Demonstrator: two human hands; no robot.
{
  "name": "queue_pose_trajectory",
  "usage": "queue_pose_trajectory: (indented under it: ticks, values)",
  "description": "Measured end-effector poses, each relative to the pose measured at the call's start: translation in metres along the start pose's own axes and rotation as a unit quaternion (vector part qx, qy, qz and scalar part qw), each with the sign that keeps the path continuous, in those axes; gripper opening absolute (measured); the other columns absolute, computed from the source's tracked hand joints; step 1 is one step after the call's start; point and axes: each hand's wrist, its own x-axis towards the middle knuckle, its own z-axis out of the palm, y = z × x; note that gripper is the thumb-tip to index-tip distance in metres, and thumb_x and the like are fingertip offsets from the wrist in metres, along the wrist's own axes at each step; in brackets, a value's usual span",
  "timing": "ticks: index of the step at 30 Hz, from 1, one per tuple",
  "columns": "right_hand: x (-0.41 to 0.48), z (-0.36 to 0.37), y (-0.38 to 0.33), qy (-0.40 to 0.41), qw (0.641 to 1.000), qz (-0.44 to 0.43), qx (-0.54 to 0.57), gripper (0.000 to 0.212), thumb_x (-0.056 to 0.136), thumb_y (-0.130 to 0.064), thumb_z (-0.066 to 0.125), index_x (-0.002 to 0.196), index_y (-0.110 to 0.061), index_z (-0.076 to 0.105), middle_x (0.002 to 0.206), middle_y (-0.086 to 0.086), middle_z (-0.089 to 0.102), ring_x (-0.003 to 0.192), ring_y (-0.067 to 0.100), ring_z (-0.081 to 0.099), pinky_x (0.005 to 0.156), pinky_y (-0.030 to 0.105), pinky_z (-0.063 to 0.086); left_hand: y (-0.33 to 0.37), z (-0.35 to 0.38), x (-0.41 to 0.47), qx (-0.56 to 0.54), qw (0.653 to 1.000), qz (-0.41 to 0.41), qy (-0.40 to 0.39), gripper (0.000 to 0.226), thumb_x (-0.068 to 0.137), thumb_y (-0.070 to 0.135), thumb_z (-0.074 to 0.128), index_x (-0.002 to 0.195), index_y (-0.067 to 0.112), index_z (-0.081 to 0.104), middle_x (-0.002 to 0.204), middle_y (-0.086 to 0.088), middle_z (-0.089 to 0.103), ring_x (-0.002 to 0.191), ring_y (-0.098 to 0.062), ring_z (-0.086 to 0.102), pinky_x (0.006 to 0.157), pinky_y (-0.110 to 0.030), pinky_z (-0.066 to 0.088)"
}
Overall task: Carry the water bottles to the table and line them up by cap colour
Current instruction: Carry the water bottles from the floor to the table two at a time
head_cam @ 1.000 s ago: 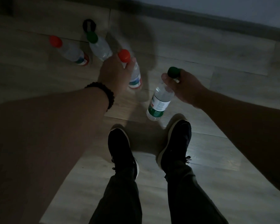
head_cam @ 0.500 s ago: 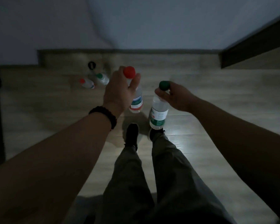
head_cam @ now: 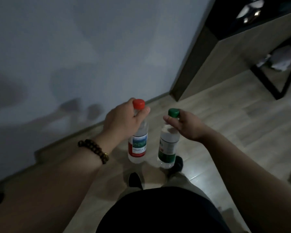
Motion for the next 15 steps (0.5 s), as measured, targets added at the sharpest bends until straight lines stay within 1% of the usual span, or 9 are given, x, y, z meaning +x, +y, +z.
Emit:
queue_pose_trajectory:
  ticks: [2,3,5,7,10,12,15]
  values:
    - [-0.011,-0.033,0.010,0.022,1.000,0.005,0.005,0.039,0.094,-0.065,0.056,0.100,-0.027,0.064,0.098,-0.005,0.073,0.091,0.013,0.069,0.085,0.036,0.056,0.038,0.008,0.019,0.006,0.999,0.035,-0.010,0.051,0.084,0.083,0.031,0.095,0.037,0.050,0.076,0.016,0.055,0.072,-0.016,0.054,0.065,-0.031,0.040]
    - [-0.016,-0.050,0.018,0.035,0.999,0.007,0.008,0.041,0.091,-0.067,0.056,0.101,-0.028,0.064,0.097,-0.005,0.072,0.091,0.014,0.069,0.083,0.035,0.055,0.058,0.013,0.027,0.006,0.999,0.048,-0.018,0.051,0.084,0.083,0.031,0.095,0.037,0.050,0.075,0.016,0.054,0.071,-0.015,0.054,0.064,-0.030,0.038]
    - [-0.025,-0.088,0.035,0.069,0.998,0.007,0.011,0.045,0.085,-0.073,0.053,0.096,-0.030,0.061,0.090,-0.009,0.069,0.085,0.011,0.066,0.074,0.027,0.051,0.098,0.027,0.046,0.008,0.996,0.077,-0.034,0.050,0.085,0.082,0.031,0.094,0.037,0.050,0.074,0.017,0.054,0.070,-0.014,0.054,0.061,-0.029,0.036]
    - [-0.034,-0.128,0.059,0.099,0.995,0.005,0.026,0.046,0.082,-0.074,0.051,0.092,-0.030,0.059,0.084,-0.010,0.067,0.079,0.007,0.064,0.069,0.025,0.047,0.140,0.047,0.064,0.016,0.993,0.107,-0.049,0.049,0.086,0.082,0.030,0.094,0.037,0.049,0.076,0.016,0.056,0.070,-0.015,0.055,0.062,-0.030,0.038]
    - [-0.041,-0.192,0.101,0.141,0.990,-0.001,0.027,0.045,0.086,-0.072,0.052,0.092,-0.028,0.060,0.084,-0.008,0.069,0.079,0.006,0.065,0.073,0.028,0.050,0.205,0.082,0.092,0.022,0.989,0.137,-0.054,0.052,0.084,0.084,0.030,0.092,0.037,0.051,0.076,0.015,0.059,0.071,-0.016,0.057,0.064,-0.031,0.041]
    - [-0.046,-0.238,0.130,0.155,0.988,-0.003,0.023,0.049,0.085,-0.074,0.051,0.097,-0.028,0.060,0.089,-0.006,0.071,0.082,0.009,0.067,0.076,0.032,0.055,0.248,0.106,0.108,0.016,0.989,0.141,-0.048,0.052,0.084,0.084,0.031,0.089,0.036,0.050,0.075,0.015,0.060,0.072,-0.017,0.059,0.064,-0.033,0.042]
    - [-0.056,-0.307,0.172,0.172,0.985,-0.004,0.005,0.051,0.088,-0.072,0.053,0.100,-0.023,0.060,0.089,-0.002,0.070,0.082,0.013,0.068,0.078,0.040,0.058,0.314,0.137,0.131,0.006,0.988,0.145,-0.047,0.052,0.085,0.083,0.033,0.088,0.034,0.049,0.078,0.011,0.064,0.078,-0.022,0.064,0.069,-0.037,0.050]
